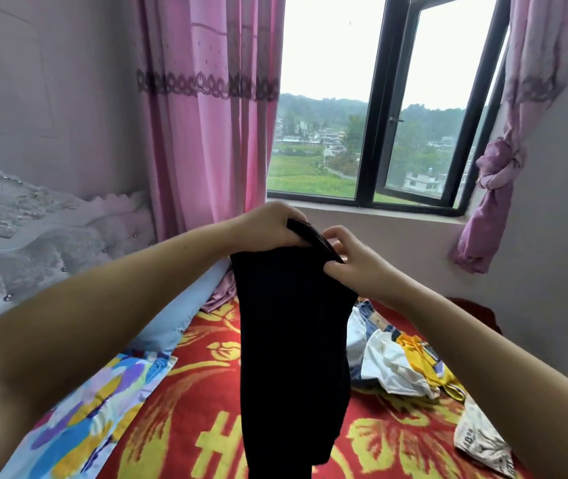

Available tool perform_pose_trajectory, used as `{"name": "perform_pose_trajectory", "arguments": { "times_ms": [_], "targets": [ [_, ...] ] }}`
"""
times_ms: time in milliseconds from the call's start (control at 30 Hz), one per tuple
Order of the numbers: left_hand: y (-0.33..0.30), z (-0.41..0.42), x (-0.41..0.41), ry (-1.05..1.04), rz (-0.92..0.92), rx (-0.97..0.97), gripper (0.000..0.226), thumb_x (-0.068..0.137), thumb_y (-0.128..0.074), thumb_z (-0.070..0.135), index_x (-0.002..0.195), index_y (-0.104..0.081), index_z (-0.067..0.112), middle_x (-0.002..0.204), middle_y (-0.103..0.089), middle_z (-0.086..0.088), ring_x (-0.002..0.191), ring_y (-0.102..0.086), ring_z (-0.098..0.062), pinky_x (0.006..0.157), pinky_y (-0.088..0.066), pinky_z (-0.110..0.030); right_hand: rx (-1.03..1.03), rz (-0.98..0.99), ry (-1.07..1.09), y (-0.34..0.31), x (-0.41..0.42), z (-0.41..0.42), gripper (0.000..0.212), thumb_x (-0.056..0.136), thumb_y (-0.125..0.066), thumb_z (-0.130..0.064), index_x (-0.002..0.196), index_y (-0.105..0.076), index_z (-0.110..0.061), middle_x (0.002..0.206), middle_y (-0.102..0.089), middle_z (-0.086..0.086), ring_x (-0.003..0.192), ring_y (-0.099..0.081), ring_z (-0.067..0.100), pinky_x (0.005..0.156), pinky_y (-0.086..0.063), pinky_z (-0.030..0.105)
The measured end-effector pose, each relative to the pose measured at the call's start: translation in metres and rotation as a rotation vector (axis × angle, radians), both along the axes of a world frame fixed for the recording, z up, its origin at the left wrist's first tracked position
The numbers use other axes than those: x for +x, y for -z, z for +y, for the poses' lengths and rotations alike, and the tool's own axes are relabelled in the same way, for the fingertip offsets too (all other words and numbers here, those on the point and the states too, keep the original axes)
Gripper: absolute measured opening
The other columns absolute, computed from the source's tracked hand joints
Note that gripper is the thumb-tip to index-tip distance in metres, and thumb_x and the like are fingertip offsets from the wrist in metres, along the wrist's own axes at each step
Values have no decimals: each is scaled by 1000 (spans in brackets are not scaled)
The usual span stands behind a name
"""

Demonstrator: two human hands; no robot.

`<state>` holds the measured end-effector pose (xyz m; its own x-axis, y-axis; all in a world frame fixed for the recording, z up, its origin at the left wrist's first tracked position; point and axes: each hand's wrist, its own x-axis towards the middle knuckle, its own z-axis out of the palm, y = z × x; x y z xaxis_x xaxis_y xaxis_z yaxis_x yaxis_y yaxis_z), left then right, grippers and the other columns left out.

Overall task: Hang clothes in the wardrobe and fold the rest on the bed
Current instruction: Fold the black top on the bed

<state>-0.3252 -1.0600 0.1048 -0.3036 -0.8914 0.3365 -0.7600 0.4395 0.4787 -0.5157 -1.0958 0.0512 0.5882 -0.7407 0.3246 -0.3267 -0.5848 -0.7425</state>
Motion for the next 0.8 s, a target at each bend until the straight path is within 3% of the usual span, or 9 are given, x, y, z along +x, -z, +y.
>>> {"name": "perform_pose_trajectory", "arguments": {
  "times_ms": [100, 233, 333, 433, 500, 600, 667, 733, 800],
  "targets": [
    [-17, 0, 0, 8, -7, 48, 11, 85, -66, 13, 80, -70, 23, 69, -67, 10, 63, -63, 2, 64, -51, -10, 96, 72, 18, 28, -5, -4, 29, 78, -52, -2, 88, -58, -28, 72, -62, -15, 68, -57, 2, 62, -45, 18],
    [-39, -4, 6, -8, -10, 151, 16, 84, -66, 15, 81, -71, 30, 74, -71, 8, 68, -68, -7, 60, -55, -18, 194, 118, 115, 67, -21, -17, 30, 77, -50, 3, 60, -55, -20, 55, -50, -16, 60, -48, 4, 57, -38, 18],
    [-51, -7, 19, -42, 20, 180, 8, 82, -69, 18, 87, -73, 22, 78, -73, 3, 69, -70, -12, 58, -55, -20, 230, 91, 166, 83, -43, -33, 23, 82, -50, 6, 79, -69, -5, 72, -59, -2, 72, -51, 9, 68, -39, 24],
    [-57, -11, 31, -61, 19, 208, 7, 82, -70, 20, 82, -73, 26, 77, -72, 4, 68, -70, -11, 56, -53, -17, 216, -39, 202, 83, -56, -42, 19, 89, -48, 1, 91, -66, 5, 74, -59, 2, 67, -51, 9, 61, -40, 22],
    [-61, -15, 38, -71, 3, 229, 8, 83, -70, 21, 81, -74, 28, 79, -73, 3, 71, -70, -13, 59, -55, -20, 225, -148, 198, 79, -53, -43, 20, 92, -44, -1, 90, -63, 5, 74, -56, 6, 67, -50, 15, 61, -38, 27],
    [-65, -20, 52, -117, 22, 258, 7, 84, -70, 23, 89, -75, 25, 88, -74, 0, 79, -72, -19, 65, -57, -25, 220, -339, 169, 74, -51, -35, 29, 96, -44, -6, 76, -64, -8, 66, -57, -1, 58, -51, 8, 53, -40, 25],
    [-66, -22, 64, -146, 85, 277, 10, 84, -70, 23, 93, -75, 22, 91, -75, -1, 80, -72, -20, 63, -57, -23, 265, -389, 61, 69, -57, -31, 25, 96, -56, -28, 82, -70, -13, 74, -69, -3, 65, -62, 5, 57, -48, 21],
    [-64, -23, 74, -149, 144, 318, 15, 83, -71, 23, 98, -74, 18, 95, -74, -5, 84, -72, -23, 67, -58, -27, 421, -233, -75, 59, -67, -30, 28, 80, -68, -40, 90, -74, -15, 87, -75, 1, 75, -70, 10, 61, -52, 19],
    [-61, -27, 81, -145, 187, 343, 17, 83, -71, 23, 98, -74, 16, 97, -74, -8, 86, -72, -25, 70, -59, -30, 548, 118, -131, 56, -77, -40, 19, 79, -76, -28, 90, -74, -13, 91, -75, 2, 79, -71, 12, 65, -53, 19]
  ]
}}
